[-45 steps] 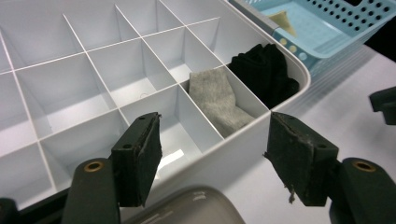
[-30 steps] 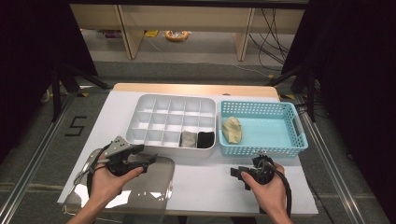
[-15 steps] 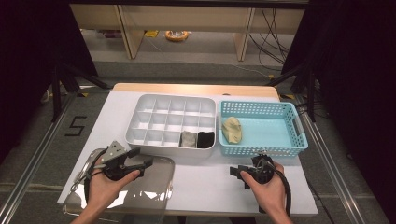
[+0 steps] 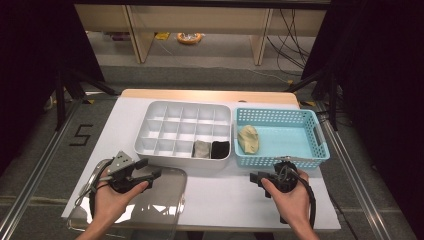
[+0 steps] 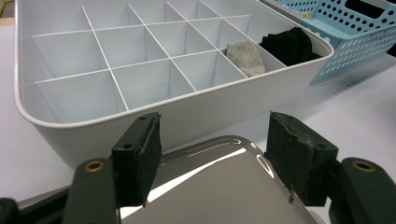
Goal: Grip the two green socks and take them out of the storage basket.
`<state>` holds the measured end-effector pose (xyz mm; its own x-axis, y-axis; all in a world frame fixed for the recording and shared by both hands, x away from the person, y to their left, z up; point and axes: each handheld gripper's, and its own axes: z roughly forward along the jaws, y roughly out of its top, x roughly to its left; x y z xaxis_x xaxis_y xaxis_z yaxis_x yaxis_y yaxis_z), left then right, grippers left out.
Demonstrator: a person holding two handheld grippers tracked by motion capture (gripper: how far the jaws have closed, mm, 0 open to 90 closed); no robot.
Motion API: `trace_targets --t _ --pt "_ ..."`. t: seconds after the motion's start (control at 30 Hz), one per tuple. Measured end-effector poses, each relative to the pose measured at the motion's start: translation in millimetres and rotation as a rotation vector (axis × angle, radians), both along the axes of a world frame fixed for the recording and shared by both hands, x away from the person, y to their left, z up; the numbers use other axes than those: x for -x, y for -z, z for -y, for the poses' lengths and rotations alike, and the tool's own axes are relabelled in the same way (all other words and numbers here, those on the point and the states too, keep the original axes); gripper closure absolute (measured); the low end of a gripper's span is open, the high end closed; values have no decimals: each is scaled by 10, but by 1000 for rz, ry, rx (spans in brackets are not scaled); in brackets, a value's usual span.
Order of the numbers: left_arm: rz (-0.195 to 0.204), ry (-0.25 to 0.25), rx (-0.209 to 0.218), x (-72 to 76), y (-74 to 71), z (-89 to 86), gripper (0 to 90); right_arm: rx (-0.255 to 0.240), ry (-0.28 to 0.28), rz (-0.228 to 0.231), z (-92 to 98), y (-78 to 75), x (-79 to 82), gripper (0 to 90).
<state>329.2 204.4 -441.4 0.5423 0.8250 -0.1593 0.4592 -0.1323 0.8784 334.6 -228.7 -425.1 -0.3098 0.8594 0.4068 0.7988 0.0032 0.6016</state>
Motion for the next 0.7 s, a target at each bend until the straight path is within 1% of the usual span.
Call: trace_targets --t 0.03,0.07,0.1,0.13,0.17,0.23,0.27,0.33,0.37,0.4,0.43,0.5,0.53,0.57,0.6,0.63,0.7 --pt "-4 3 3 10 7 3 347 -2 10 -6 6 -25 -3 604" --pt "-9 6 4 17 13 3 348 14 -1 13 36 -38 -24 609" --pt "-15 3 5 25 18 7 349 17 -9 34 45 -55 -40 616" --pt "-17 4 4 26 19 8 350 17 -5 47 50 -75 -53 623" --pt "-14 9 11 19 22 7 350 24 2 48 49 -99 -65 629" --pt "-13 4 3 13 11 4 349 16 6 58 58 -152 -94 635" --pt "-16 5 6 9 10 3 349 9 0 63 67 -180 -115 636" --pt "-17 10 15 -5 21 5 349 23 14 71 80 -223 -174 638" --pt "-23 3 6 -3 19 7 349 21 18 74 82 -247 -204 638" --pt "-23 8 10 -8 25 6 349 31 19 77 95 -261 -244 638" --pt "-24 9 5 -9 28 7 350 42 25 85 101 -266 -290 639" --pt "-26 12 11 -12 37 11 349 44 30 84 125 -295 -368 640" --pt "-28 7 6 -5 35 16 350 44 33 86 131 -305 -408 641" --pt "-29 10 8 -3 37 21 350 61 41 85 126 -306 -451 640" --pt "-26 20 9 -3 37 21 349 57 30 86 137 -314 -487 640" --pt "-25 21 15 0 36 27 350 67 43 67 129 -319 -523 639" --pt "-24 18 9 10 23 32 350 89 36 70 143 -298 -609 639"
